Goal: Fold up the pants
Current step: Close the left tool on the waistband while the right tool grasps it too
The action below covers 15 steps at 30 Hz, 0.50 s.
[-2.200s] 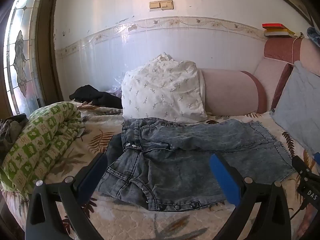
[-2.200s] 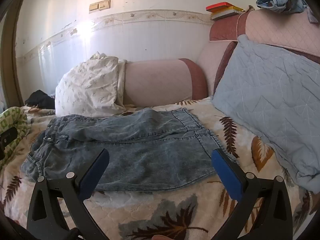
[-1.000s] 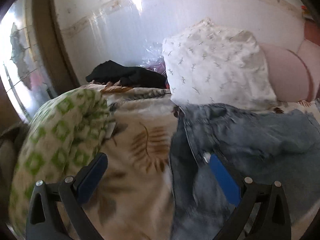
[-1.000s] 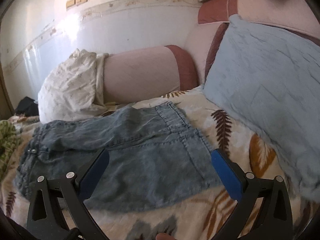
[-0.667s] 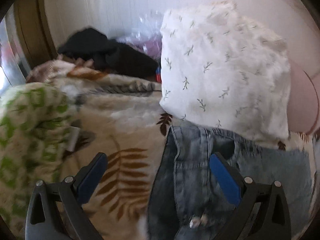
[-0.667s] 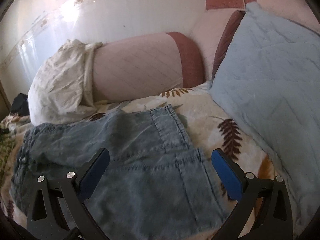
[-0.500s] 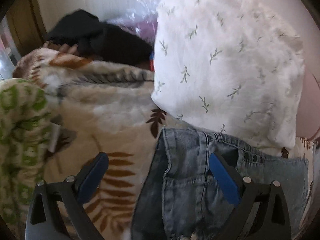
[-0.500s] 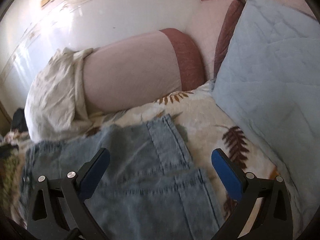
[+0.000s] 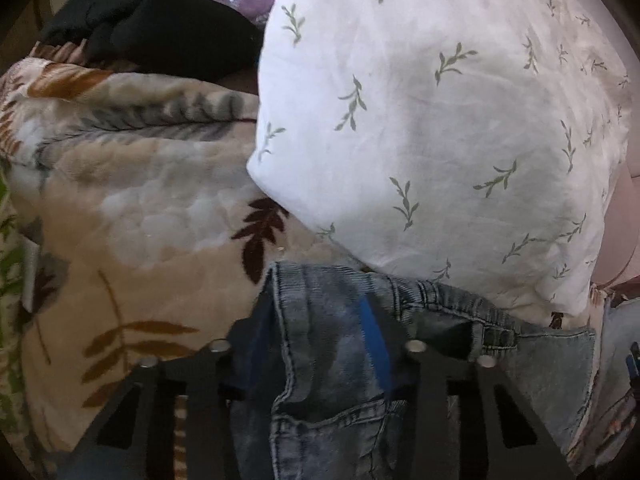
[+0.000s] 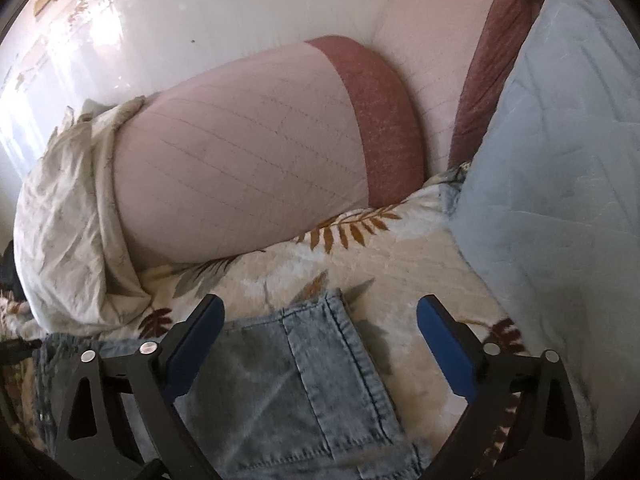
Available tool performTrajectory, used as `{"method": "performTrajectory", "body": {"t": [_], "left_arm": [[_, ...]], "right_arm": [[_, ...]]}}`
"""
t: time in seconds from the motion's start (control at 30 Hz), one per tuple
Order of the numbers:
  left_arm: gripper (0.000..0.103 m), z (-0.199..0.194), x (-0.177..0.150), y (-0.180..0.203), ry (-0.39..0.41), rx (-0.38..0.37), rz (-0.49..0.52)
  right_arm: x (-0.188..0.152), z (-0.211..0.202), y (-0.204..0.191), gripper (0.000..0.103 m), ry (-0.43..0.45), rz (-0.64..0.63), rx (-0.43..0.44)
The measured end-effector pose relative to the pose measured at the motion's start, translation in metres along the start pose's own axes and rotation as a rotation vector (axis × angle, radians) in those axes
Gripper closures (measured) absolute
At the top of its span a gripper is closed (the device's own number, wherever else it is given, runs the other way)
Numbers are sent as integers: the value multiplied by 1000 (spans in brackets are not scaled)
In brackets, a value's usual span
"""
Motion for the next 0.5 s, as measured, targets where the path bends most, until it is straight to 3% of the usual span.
{"method": "performTrajectory", "body": {"t": [0.13,0.27,0.43,0.5], "left_arm": [[86,9,5,-7,-17,-35,-36],[97,10,10,-13,-15,-86,-56],[98,10,8,-19,-12,-73,-25],[98,14,7,-23,-21,-72,-34]], "right_arm": [[2,14,-2,10,-20,-10,-17],[4,25,-2,17,-26,-27,-39],[1,43,1,38,-68,-10,-29],[0,52,1,39,-90,2,-13]]}}
Point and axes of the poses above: each gripper's, at about its wrist camera, not at the fingertips, and z roughly the way its jaws point, y to its right, x to its top, the point moved 9 cm from there along z, roughly the way its jaws point, and after that the axes turned 1 degree about -z, right-handed, at the moved point
